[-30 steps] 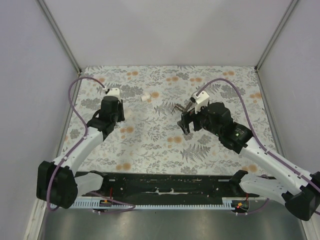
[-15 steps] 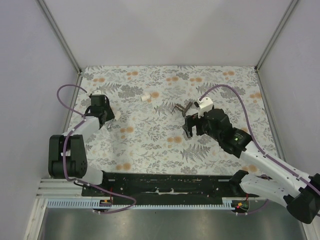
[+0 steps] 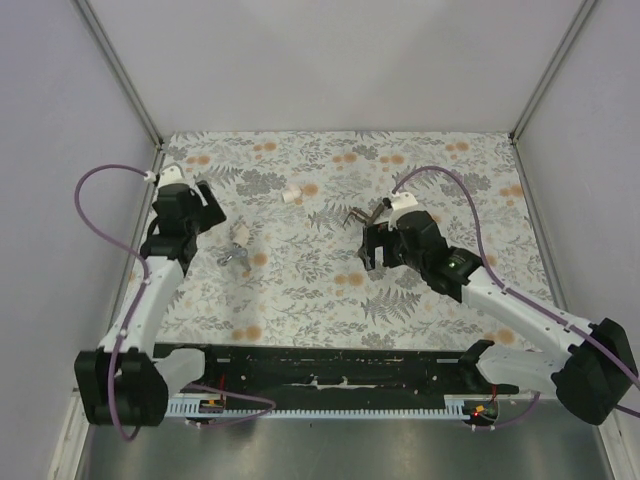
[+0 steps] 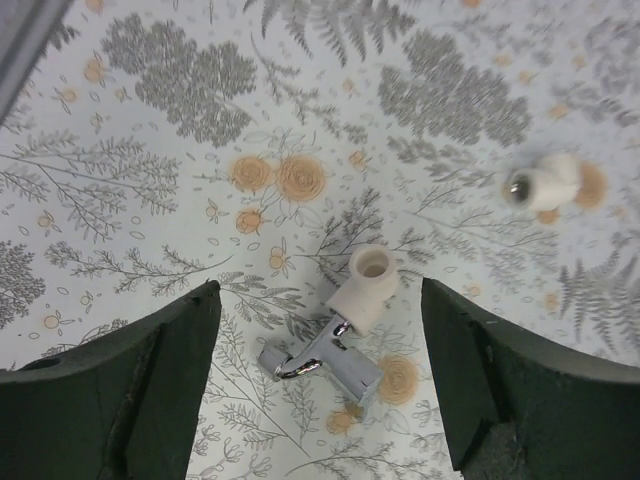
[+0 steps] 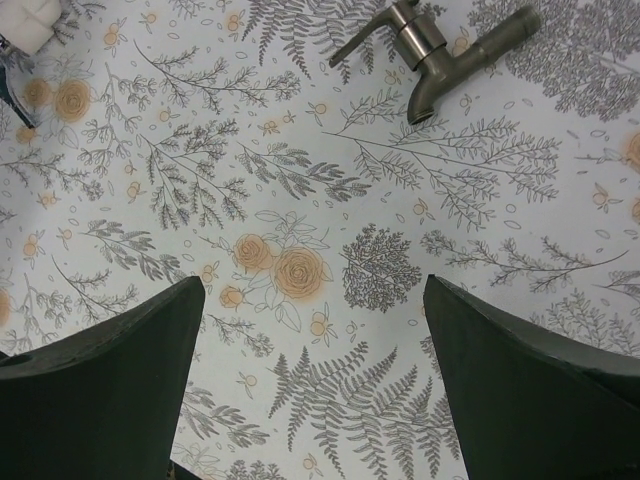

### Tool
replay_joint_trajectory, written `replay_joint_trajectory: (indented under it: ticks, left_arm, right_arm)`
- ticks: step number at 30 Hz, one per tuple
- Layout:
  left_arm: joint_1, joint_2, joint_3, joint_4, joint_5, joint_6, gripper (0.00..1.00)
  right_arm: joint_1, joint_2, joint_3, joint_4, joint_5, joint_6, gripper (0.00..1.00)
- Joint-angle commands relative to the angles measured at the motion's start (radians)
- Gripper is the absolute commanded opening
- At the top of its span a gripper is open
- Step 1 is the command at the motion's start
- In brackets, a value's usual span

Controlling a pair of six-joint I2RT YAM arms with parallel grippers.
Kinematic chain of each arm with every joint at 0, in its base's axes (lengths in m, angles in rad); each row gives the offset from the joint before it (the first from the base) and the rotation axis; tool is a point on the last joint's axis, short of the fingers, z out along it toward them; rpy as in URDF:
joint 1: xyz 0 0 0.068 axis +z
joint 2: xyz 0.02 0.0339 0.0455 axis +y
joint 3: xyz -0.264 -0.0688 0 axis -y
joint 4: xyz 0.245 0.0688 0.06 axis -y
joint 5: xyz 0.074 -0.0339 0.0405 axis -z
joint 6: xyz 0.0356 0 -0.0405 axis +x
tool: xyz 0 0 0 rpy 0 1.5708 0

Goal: Install the water faucets

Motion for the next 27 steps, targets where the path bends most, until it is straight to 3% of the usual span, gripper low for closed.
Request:
replay_joint_trajectory:
  ticks: [1, 7, 9, 14, 27]
  left_arm:
    - [-0.082, -0.171, 0.009, -0.083, -0.075, -0.082, 0.87]
    - [-0.248, -0.331, -0.02, -0.139, -0.092, -0.067, 0.89]
    - [-0.277, -0.389, -0.063, -0.126, -0.105, -0.067, 0.93]
    - [-0.289, -0.428, -0.107, -0.161, -0.14, -0.035, 0.93]
    - [-0.289, -0.463, -0.161, -0.194, -0.26, -0.013, 0.93]
  right_arm:
    - [-0.04, 0.06, 0.071, 0.034, -0.039, 0.123, 0.98]
    - [-0.099, 0.134, 0.099, 0.019, -0.059, 0.266, 0.98]
    - [-0.108, 0.143, 0.123, -0.01, -0.05, 0.288, 0.98]
    - [-0.113, 0.168, 0.248, -0.139, 0.068, 0.32, 0.98]
    - [-0.134, 0.062, 0.254, -0.145, 0.141, 0.075, 0.98]
